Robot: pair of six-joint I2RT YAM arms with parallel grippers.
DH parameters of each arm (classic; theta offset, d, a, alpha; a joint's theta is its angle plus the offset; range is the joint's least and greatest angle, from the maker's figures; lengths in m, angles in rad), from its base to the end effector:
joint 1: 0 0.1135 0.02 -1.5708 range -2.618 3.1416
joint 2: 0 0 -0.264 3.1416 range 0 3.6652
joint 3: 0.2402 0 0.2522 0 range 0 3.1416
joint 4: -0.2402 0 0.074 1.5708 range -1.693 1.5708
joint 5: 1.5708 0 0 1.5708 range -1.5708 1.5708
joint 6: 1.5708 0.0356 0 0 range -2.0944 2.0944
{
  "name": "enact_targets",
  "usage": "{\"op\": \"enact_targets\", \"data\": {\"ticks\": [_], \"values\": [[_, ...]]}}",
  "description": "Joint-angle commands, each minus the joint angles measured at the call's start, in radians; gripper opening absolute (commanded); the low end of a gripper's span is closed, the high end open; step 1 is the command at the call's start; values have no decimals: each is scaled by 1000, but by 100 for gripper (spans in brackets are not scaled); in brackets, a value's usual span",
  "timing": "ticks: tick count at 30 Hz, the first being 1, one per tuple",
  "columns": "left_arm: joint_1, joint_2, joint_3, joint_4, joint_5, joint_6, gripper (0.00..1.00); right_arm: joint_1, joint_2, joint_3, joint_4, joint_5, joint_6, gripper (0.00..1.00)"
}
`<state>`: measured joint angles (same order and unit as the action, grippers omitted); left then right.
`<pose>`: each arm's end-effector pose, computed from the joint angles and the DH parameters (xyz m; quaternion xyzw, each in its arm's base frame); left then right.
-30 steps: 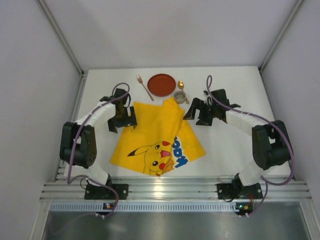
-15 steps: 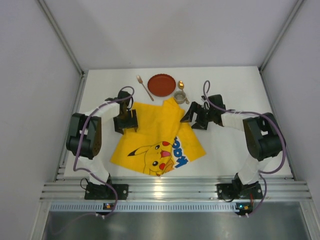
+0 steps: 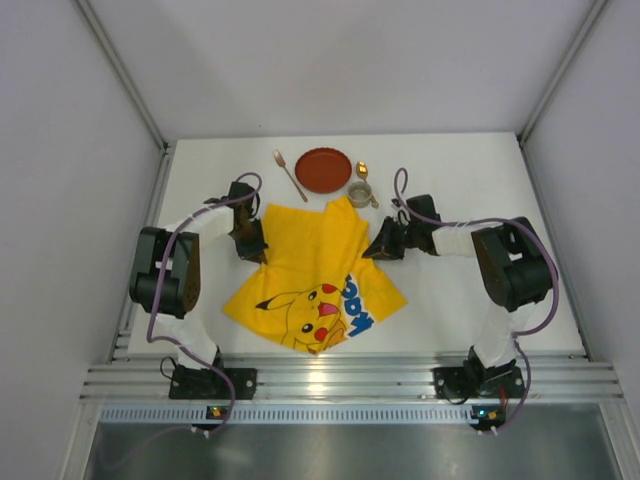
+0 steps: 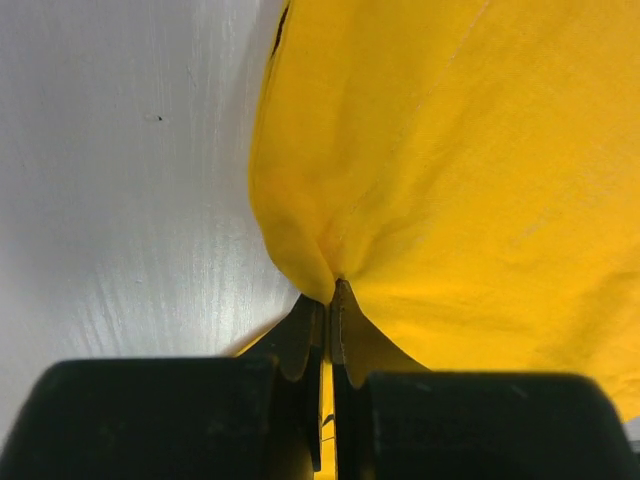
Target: Set the dinner table for one person
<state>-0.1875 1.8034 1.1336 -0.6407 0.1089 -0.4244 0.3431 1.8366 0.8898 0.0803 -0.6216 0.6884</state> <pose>0.3316 -0.0669 0.1596 -0.1100 0.9840 -0.0905 0.1073 0.3206 0.1365 0.1260 0.0496 0.8985 0.4117 0.1441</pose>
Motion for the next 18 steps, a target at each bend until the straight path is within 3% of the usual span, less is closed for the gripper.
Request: {"op": "enact_targets", "data": {"ticks": [1, 7, 11, 15, 18], "values": [[31, 14, -55, 53, 20, -4, 0, 10, -26, 3, 21, -30, -23, 1], [80, -35, -47, 16, -6, -1, 0, -65, -137, -47, -65, -9, -72, 0], [132, -85, -54, -8, -17, 13, 0, -174, -272, -75, -213, 55, -150, 0], [152, -128, -55, -27, -41, 29, 0, -213, -385, -63, -423, 161, -214, 0], [154, -131, -54, -27, -51, 33, 0, -216, -418, -49, -474, 212, -228, 0]]}}
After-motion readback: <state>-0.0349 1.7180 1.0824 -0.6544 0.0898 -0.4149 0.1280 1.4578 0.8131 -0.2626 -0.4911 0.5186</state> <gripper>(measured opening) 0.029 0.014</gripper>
